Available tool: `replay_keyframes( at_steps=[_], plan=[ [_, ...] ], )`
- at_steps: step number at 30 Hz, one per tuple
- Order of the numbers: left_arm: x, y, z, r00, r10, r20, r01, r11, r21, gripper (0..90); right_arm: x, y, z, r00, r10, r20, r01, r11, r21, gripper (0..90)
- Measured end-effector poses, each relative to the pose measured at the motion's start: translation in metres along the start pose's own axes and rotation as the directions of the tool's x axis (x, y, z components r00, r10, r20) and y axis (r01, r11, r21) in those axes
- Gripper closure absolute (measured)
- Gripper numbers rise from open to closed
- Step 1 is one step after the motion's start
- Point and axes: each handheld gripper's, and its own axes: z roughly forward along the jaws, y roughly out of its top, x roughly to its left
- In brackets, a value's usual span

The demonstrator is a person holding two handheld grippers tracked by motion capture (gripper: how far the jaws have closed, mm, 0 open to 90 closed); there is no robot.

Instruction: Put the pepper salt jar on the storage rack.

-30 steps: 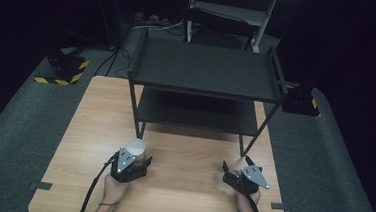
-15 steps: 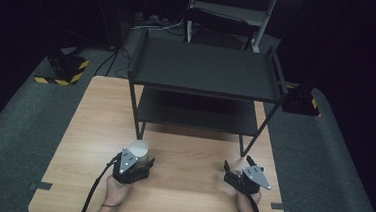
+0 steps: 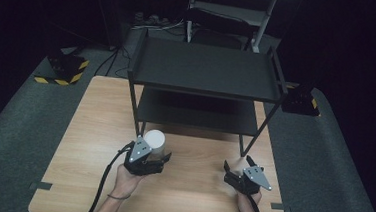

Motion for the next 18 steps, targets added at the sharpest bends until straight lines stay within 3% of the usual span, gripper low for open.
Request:
replay_keyframes(
  at_steps=[4, 8, 14, 18],
  plan=[
    [-0.002, 0.027, 0.01, 0.9985, 0.016, 0.053, -0.016, 0.9998, -0.011, 29.6, -0.001, -0.001, 0.0, 1.0, 0.002, -0.003, -0.002, 1.0, -0.003, 11.5],
    [-0.008, 0.05, 0.02, 0.996, 0.057, 0.069, -0.055, 0.998, -0.031, 29.6, -0.002, -0.002, -0.001, 1.0, 0.005, -0.008, -0.005, 1.0, -0.011, 11.4],
    [-0.016, 0.079, 0.037, 0.9952, 0.081, 0.054, -0.078, 0.9957, -0.05, 29.5, -0.003, -0.003, -0.002, 0.9998, 0.009, -0.015, -0.009, 1.0, -0.02, 11.4],
    [-0.019, 0.093, 0.053, 0.9967, 0.073, 0.035, -0.072, 0.9962, -0.05, 29.5, -0.005, -0.005, -0.003, 0.9996, 0.017, -0.021, -0.017, 0.999, -0.029, 11.4]
  ],
)
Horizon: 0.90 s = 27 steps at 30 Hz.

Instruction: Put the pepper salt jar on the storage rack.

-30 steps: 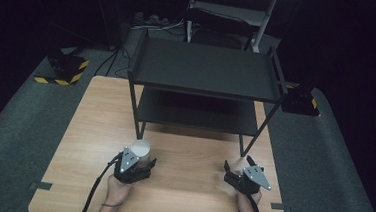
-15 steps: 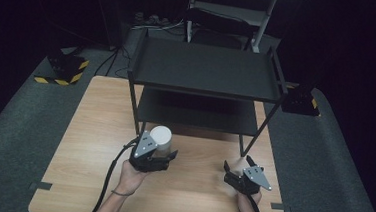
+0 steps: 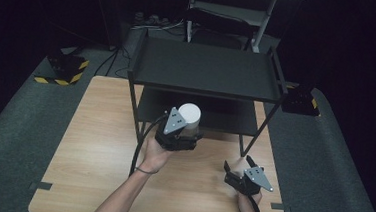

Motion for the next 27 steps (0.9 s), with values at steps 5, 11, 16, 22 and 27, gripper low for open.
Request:
replay_keyframes(
  at_steps=[5, 11, 16, 22, 27],
  plan=[
    [0.003, 0.006, 0.016, 0.9999, -0.003, -0.012, 0.003, 1.0, -0.007, 29.5, -0.001, 0.0, 0.0, 1.0, 0.0, -0.008, 0.0, 1.0, -0.002, 11.4],
    [0.004, 0.005, 0.03, 0.9994, -0.012, -0.033, 0.012, 0.9999, 0.003, 29.5, -0.003, -0.001, 0.0, 0.9999, 0.005, -0.016, -0.005, 1.0, -0.01, 11.4],
    [0.006, 0.003, 0.04, 0.9982, -0.033, -0.05, 0.034, 0.9994, 0.005, 29.5, -0.004, -0.002, 0.0, 0.9997, 0.008, -0.023, -0.008, 1.0, -0.014, 11.4],
    [0.005, 0.004, 0.047, 0.9971, -0.037, -0.066, 0.037, 0.9993, 0.0, 29.5, -0.004, -0.002, 0.0, 0.9995, 0.009, -0.029, -0.01, 1.0, -0.017, 11.4],
    [0.007, 0.001, 0.051, 0.9957, -0.05, -0.078, 0.048, 0.9986, -0.022, 29.5, -0.005, -0.003, 0.0, 0.9994, 0.009, -0.032, -0.009, 1.0, -0.02, 11.4]
  ],
)
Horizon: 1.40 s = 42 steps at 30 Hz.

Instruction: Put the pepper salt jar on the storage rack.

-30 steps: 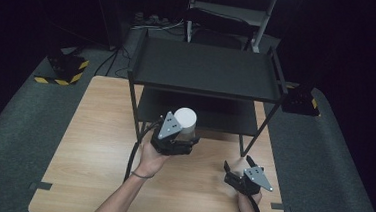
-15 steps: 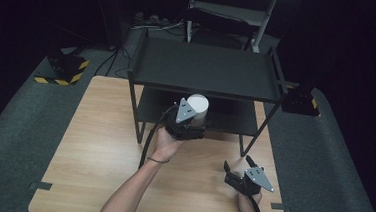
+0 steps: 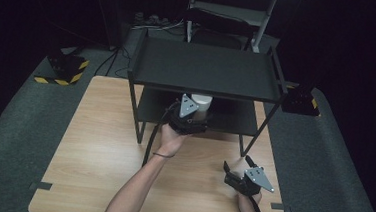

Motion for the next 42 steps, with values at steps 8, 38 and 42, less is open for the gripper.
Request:
replay_keyframes(
  at_steps=[8, 38, 42],
  plan=[
    [-0.001, -0.001, 0.012, 0.9985, -0.018, -0.052, 0.017, 0.9996, -0.023, 29.5, 0.0, 0.0, 0.0, 1.0, 0.0, -0.002, 0.0, 1.0, -0.002, 11.4],
    [0.001, -0.007, 0.018, 0.9967, 0.007, -0.081, -0.011, 0.9983, -0.057, 8.7, -0.002, -0.001, -0.001, 0.9997, 0.025, 0.006, -0.025, 1.0, -0.009, 11.0],
    [-0.006, -0.013, 0.008, 0.9946, -0.017, -0.102, 0.009, 0.9973, -0.073, 2.6, -0.002, -0.001, -0.001, 0.9997, 0.024, 0.007, -0.024, 1.0, -0.007, 11.0]
  ],
)
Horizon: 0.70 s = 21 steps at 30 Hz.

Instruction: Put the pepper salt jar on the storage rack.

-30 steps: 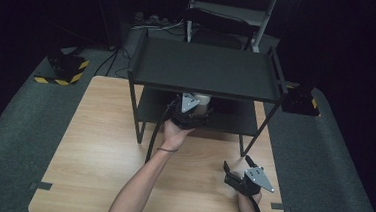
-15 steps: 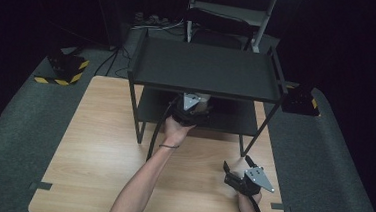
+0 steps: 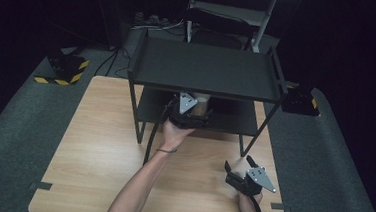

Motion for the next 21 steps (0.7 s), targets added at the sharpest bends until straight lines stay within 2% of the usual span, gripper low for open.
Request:
replay_keyframes(
  at_steps=[6, 11, 15, 21],
  plan=[
    [-0.005, -0.01, -0.026, 0.9992, 0.024, -0.032, -0.025, 0.9994, -0.023, 1.2, 0.003, 0.0, -0.001, 0.9998, -0.007, 0.021, 0.007, 1.0, -0.001, 11.0],
    [-0.005, -0.02, -0.054, 0.998, 0.043, -0.046, -0.044, 0.9989, -0.013, 1.0, 0.006, 0.0, -0.001, 0.9992, -0.008, 0.039, 0.008, 1.0, 0.003, 10.9],
    [0.003, -0.042, -0.08, 0.9989, 0.038, -0.029, -0.038, 0.9993, -0.007, 1.1, 0.007, 0.001, 0.0, 0.999, -0.022, 0.04, 0.021, 1.0, 0.01, 10.9],
    [0.014, -0.075, -0.11, 0.9983, 0.032, -0.048, -0.03, 0.9983, 0.049, 1.5, 0.009, 0.003, 0.0, 0.9986, -0.032, 0.041, 0.031, 0.999, 0.02, 10.9]
  ],
)
